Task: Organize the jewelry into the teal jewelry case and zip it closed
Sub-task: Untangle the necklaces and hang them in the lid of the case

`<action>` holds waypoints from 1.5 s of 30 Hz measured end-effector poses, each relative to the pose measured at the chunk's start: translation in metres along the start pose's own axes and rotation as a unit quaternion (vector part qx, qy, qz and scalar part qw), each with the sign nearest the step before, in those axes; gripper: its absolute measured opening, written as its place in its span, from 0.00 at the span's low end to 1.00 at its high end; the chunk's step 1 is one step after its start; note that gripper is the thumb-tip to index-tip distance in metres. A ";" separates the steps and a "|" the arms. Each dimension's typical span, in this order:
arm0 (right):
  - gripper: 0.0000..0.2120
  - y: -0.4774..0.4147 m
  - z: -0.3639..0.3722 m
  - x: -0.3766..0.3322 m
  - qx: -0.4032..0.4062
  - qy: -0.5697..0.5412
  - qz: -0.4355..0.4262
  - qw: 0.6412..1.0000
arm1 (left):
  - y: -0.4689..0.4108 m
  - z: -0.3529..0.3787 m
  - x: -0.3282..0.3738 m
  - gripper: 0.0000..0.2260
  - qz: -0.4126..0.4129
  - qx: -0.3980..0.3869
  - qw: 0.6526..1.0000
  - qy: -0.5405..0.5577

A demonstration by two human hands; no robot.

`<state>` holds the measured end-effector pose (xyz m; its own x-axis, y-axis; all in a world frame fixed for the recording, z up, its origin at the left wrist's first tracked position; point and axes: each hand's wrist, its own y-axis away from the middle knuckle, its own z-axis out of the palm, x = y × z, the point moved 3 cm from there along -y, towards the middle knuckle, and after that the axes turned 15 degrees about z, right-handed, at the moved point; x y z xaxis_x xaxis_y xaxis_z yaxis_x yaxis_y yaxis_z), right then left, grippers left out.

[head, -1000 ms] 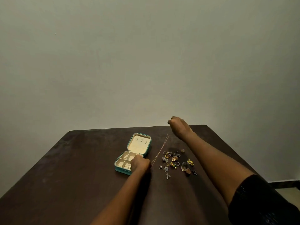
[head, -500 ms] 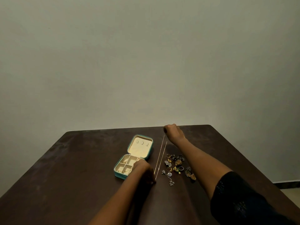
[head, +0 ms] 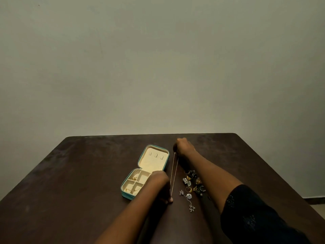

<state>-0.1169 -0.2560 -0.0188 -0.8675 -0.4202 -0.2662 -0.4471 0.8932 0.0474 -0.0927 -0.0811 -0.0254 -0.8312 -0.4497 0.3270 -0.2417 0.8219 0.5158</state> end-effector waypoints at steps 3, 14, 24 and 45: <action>0.13 -0.003 0.004 0.000 -0.007 0.003 0.004 1.000 | 0.001 0.000 0.002 0.17 -0.018 -0.060 0.997 0.037; 0.12 0.002 0.007 -0.003 -0.013 0.000 -0.014 1.000 | -0.003 0.014 0.002 0.14 -0.068 -0.140 0.973 0.173; 0.14 0.007 0.013 0.002 -0.013 0.002 -0.036 0.999 | -0.002 0.021 0.000 0.14 -0.110 -0.145 0.949 0.259; 0.12 0.045 -0.010 0.015 0.079 -0.199 0.017 0.977 | 0.017 -0.049 -0.055 0.07 0.045 0.448 0.875 0.176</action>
<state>-0.1519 -0.2237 -0.0111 -0.7143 -0.3219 -0.6213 -0.3521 0.9327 -0.0784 -0.0270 -0.0596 0.0039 -0.6997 -0.3195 0.6391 -0.6098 0.7331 -0.3012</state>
